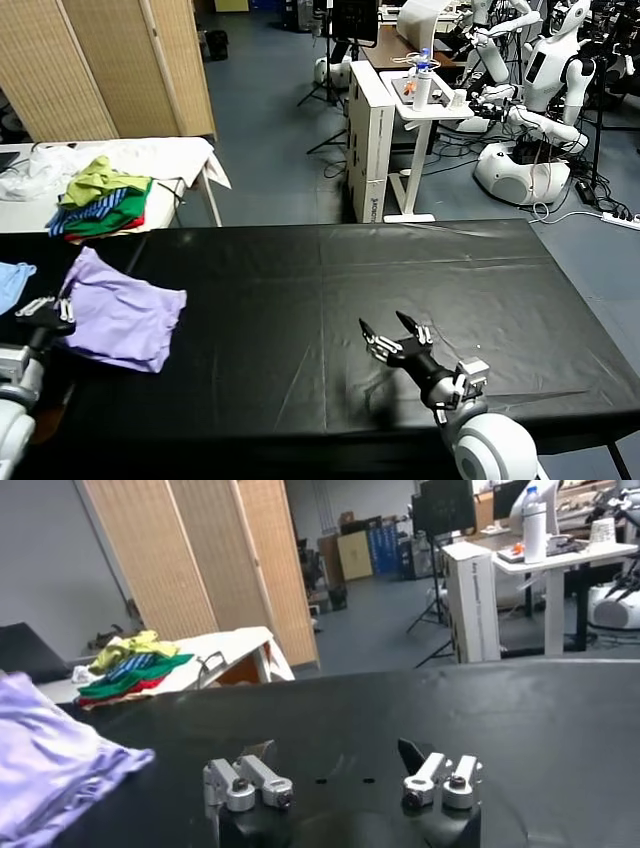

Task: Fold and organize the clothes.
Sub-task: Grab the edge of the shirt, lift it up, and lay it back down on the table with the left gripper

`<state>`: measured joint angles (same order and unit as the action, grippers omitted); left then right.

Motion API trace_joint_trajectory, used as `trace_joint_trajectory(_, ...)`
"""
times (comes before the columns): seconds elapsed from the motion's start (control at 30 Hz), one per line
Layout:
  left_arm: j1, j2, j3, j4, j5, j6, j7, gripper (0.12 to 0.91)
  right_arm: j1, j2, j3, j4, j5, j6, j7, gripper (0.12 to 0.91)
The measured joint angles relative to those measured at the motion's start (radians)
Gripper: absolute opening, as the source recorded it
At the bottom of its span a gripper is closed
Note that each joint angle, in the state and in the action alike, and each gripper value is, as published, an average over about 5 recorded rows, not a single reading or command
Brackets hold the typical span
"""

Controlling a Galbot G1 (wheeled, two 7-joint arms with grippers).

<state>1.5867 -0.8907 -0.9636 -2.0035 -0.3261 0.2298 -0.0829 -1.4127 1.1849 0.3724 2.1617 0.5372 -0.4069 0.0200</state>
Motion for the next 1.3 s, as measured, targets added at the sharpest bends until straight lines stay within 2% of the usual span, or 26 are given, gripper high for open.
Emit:
trace_joint_trajectory(0.17, -0.022, -0.058, 0.063, -0.071, -0.057, 0.053, -0.045, 0.176, -0.019, -0.001, 0.008, 0.008, -0.012, 0.002, -0.001, 0.907)
trace_joint_trajectory(0.33, -0.072, -0.140, 0.187, -0.143, -0.189, 0.124, -0.117, 0.176, -0.048, -0.003, 0.023, 0.021, -0.023, 0.002, 0.000, 0.907)
trace_joint_trajectory(0.53, -0.146, -0.235, 0.338, -0.174, -0.344, 0.152, -0.167, 0.176, -0.076, 0.001, 0.030, 0.031, -0.042, 0.001, 0.001, 0.907)
trace_joint_trajectory(0.7, -0.193, -0.322, 0.453, -0.162, -0.345, 0.151, -0.167, 0.176, -0.086, 0.004, 0.030, 0.037, -0.050, -0.003, 0.003, 0.907)
trace_joint_trajectory(0.97, -0.209, -0.454, 0.588, -0.061, -0.152, 0.122, -0.122, 0.196, -0.066, -0.011, 0.019, 0.039, -0.023, -0.025, 0.006, 0.907)
trace_joint_trajectory(1.07, -0.198, -0.473, 0.618, -0.038, -0.099, 0.117, -0.106, 0.321, -0.047, -0.021, 0.008, 0.031, 0.018, -0.050, 0.019, 0.907)
trace_joint_trajectory(1.3, -0.171, -0.470, 0.640, -0.063, -0.064, 0.077, -0.055, 0.735, 0.046, -0.034, -0.054, -0.006, 0.162, -0.120, 0.098, 0.907)
